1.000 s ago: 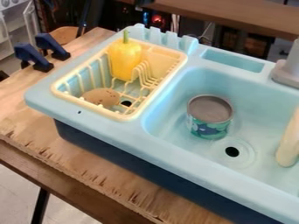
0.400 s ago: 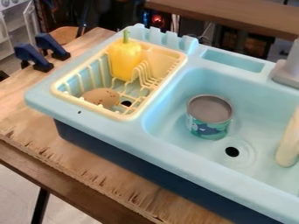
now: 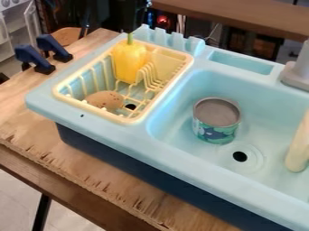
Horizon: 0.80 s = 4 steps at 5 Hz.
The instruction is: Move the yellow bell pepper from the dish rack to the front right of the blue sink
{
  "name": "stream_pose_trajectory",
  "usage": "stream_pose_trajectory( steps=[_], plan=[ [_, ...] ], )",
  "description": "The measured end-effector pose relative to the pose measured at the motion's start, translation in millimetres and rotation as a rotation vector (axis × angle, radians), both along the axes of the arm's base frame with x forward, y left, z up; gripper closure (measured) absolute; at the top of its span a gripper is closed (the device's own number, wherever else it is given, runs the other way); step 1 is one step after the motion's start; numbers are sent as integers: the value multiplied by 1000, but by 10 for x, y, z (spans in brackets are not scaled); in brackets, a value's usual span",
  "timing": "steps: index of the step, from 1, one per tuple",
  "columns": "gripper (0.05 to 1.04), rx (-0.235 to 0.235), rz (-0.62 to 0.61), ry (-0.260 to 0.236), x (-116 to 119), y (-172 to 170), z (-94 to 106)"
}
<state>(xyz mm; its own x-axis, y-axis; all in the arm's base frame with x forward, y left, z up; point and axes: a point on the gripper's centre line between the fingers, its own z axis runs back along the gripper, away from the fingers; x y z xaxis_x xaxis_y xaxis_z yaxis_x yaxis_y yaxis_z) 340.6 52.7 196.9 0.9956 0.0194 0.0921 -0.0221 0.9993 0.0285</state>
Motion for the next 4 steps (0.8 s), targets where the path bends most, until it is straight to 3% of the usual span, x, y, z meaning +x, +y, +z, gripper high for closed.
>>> stream_pose_trajectory(
  steps=[2, 4],
  plan=[
    [77, 9, 31, -12, 74, -35, -60],
    [77, 6, 40, 38, 167, -66, -229]
  ],
)
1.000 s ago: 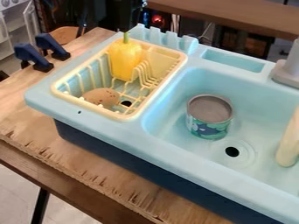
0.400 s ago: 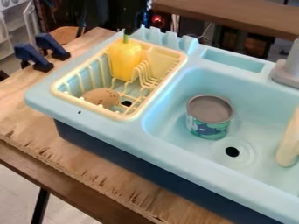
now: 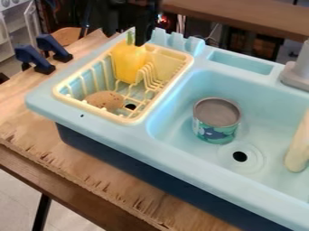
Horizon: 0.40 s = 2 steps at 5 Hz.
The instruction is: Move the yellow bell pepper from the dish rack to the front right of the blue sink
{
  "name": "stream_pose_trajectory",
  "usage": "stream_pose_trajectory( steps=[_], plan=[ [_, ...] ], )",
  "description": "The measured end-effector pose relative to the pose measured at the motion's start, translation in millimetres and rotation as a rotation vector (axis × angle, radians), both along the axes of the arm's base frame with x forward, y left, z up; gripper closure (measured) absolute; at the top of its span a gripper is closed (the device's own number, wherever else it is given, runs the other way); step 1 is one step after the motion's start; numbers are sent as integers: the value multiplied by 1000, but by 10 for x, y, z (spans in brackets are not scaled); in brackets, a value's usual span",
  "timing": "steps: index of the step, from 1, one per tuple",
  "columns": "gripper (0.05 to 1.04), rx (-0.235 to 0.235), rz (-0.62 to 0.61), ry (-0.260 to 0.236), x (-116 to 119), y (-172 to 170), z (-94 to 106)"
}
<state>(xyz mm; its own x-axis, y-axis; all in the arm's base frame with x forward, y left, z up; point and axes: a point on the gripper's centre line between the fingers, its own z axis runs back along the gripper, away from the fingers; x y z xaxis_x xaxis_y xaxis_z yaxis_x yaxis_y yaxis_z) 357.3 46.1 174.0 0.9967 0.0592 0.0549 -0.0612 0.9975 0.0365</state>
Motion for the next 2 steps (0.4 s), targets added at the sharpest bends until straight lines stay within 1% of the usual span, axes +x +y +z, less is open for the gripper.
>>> stream_pose_trajectory(
  steps=[1, 2],
  plan=[
    [114, -10, 8, 6, 11, 3, -39],
    [342, -12, 16, -3, 17, 38, -40]
  ],
)
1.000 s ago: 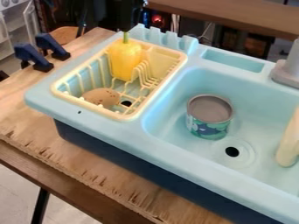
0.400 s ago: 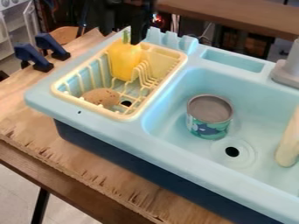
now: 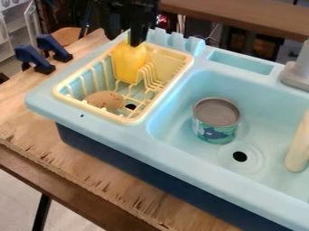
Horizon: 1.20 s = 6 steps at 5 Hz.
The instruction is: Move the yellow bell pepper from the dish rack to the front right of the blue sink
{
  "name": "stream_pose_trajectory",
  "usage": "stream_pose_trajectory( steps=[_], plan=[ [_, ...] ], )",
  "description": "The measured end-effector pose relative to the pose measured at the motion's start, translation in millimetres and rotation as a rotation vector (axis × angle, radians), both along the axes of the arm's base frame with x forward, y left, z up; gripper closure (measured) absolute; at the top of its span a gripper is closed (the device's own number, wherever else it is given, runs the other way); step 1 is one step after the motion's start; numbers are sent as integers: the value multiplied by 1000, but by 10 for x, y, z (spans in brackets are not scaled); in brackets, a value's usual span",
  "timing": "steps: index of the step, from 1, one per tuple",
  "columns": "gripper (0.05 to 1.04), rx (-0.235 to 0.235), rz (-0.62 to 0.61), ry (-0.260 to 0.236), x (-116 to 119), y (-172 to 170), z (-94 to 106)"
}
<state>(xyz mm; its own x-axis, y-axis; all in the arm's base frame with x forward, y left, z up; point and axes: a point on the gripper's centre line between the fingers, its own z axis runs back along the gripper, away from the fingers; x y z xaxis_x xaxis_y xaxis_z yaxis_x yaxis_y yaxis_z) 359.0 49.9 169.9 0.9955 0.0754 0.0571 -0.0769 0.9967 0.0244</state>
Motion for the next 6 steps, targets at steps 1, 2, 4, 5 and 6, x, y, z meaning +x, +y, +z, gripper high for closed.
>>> stream_pose_trajectory(
  steps=[1, 2, 4, 5, 6],
  plan=[
    [585, 0, 3, 11, -19, 0, -35],
    [789, -6, 3, 7, -19, -21, -36],
    [963, -25, -14, -32, -91, -148, 105],
    [970, 70, 55, 13, -185, -318, 473],
    [970, 164, 65, -10, -251, -612, 831]
  ],
)
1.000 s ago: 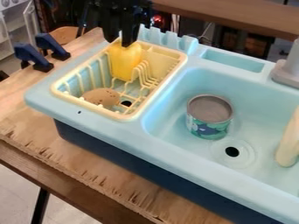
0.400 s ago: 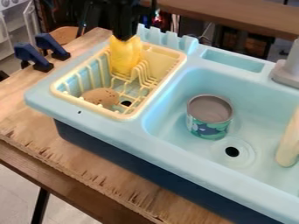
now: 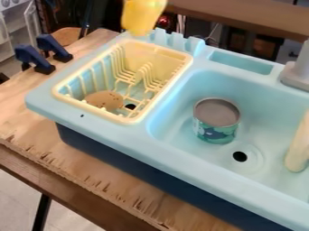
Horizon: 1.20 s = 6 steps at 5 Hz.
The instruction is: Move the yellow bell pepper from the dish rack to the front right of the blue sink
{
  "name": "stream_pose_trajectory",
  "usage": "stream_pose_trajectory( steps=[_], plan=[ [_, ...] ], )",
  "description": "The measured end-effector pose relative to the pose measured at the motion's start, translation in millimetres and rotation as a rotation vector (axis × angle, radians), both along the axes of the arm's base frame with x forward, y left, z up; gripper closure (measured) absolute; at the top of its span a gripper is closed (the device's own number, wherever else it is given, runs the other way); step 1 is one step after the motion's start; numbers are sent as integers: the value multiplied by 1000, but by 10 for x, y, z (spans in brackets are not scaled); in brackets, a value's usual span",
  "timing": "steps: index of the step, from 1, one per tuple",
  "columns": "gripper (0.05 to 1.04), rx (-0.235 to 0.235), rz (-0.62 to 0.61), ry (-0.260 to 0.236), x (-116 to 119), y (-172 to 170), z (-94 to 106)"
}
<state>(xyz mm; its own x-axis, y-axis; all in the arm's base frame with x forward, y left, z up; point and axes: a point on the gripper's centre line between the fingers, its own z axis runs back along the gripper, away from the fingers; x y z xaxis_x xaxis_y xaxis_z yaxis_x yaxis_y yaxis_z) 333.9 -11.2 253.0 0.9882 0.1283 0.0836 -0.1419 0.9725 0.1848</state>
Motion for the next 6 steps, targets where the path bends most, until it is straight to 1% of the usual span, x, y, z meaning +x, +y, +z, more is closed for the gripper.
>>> stream_pose_trajectory(
  steps=[1, 2, 3, 4, 5, 6],
  plan=[
    [970, -64, -50, 10, -95, -281, 185],
    [970, -130, -176, 21, -217, -603, 110],
    [970, -216, -299, 45, -449, -958, -79],
    [970, -211, -443, 27, -537, -1309, -322],
    [970, -222, -560, 24, -599, -1666, -498],
    [970, -200, -560, 51, -542, -1908, -797]
  ],
)
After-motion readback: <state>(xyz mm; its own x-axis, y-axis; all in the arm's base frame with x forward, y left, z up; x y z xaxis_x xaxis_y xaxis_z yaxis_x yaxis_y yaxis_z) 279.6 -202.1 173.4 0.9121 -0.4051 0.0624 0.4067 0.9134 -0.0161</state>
